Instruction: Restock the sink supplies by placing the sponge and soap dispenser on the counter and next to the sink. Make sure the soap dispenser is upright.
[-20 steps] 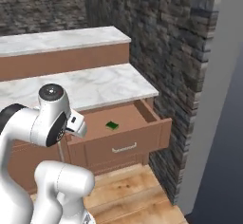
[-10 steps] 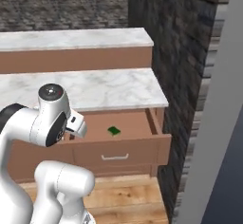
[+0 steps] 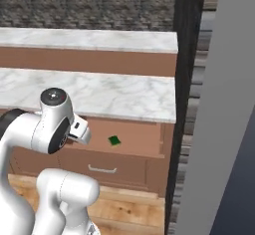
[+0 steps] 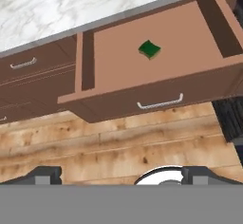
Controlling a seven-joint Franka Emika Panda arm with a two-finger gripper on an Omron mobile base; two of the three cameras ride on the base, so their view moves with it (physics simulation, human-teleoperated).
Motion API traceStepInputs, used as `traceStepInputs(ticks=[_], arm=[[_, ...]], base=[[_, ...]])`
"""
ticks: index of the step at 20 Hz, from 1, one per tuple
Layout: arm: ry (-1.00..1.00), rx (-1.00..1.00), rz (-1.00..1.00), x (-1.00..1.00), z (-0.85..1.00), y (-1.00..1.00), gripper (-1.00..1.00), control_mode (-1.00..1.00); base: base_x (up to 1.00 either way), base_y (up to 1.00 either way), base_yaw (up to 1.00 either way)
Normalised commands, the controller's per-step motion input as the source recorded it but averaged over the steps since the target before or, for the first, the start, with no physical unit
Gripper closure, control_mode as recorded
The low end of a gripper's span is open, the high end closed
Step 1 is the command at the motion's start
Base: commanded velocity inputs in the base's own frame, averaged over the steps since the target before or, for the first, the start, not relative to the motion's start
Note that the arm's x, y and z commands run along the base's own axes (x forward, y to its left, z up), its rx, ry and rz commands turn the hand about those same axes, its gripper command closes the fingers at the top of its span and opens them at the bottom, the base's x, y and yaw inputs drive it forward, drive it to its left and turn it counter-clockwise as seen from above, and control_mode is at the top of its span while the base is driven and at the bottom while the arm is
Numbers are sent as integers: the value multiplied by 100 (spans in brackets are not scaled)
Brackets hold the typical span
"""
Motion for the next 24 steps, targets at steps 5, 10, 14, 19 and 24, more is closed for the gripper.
traceStepInputs(ticks=[5,10,14,19,24], arm=[[0,0,0,0,0,0,-100,100],[0,0,0,0,0,0,-100,100],[0,0,0,0,0,0,-100,100],[5,1,-1,24,-20,-12,-100,-100],[28,2,0,100,-57,-33,-100,-100]], base=[[34,-43,38],[28,-39,31],[3,-23,5],[0,-6,0],[0,0,0]])
